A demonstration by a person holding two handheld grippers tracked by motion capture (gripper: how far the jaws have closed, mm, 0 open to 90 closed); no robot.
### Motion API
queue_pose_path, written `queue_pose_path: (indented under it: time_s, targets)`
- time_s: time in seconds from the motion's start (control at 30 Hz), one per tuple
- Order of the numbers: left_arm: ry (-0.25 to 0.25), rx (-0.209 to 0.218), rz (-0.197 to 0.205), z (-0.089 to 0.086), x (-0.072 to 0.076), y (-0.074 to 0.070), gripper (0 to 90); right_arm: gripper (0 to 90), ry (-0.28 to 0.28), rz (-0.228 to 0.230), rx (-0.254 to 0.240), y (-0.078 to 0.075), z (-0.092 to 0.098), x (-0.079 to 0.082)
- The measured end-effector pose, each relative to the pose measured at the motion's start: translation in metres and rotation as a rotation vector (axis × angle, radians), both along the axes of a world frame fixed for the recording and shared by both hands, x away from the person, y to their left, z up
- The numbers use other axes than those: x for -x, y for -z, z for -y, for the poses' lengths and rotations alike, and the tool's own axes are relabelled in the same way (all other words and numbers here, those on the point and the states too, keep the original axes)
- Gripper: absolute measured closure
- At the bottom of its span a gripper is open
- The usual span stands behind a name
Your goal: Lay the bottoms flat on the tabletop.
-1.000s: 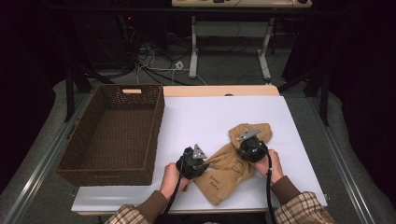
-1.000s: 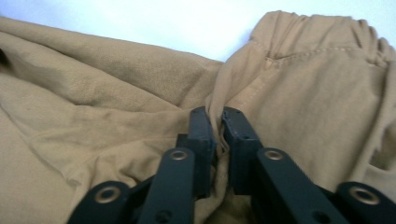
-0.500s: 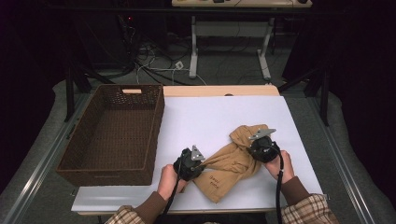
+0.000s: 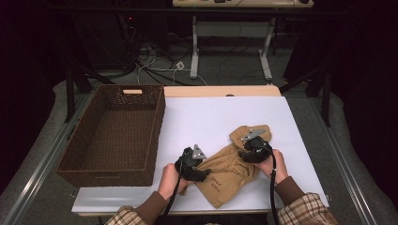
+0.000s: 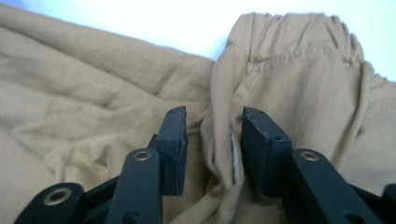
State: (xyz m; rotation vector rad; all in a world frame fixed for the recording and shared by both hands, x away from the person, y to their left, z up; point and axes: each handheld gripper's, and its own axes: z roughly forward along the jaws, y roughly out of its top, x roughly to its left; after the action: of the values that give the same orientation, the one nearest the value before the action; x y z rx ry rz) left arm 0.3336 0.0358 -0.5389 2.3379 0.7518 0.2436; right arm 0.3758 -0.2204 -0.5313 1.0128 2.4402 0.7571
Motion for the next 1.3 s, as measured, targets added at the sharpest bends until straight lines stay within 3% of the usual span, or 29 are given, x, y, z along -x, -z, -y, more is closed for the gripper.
queue_pose_path:
  time_s: [0.23,0.4,0.87,1.03,1.3]
  targets:
    - [-0.006,-0.002,0.002,0.000,-0.001,-0.002,31.6,58.0,0.007,0.001,0.002,0.000,-0.006,-0.004]
    - [-0.004,0.003,0.011,0.000,0.000,-0.004,27.0,70.1,0.007,-0.007,0.005,0.003,-0.007,-0.006]
    - [-0.023,0.016,0.031,0.006,-0.006,-0.014,22.8,86.1,0.017,0.000,0.021,0.005,-0.007,-0.007]
    - [-0.045,0.004,0.032,0.010,-0.013,-0.012,24.0,86.3,0.014,0.010,0.021,0.002,-0.009,-0.004]
    - [-0.056,-0.022,0.005,0.020,-0.025,0.001,36.8,86.1,0.007,0.012,0.018,0.001,-0.009,-0.003]
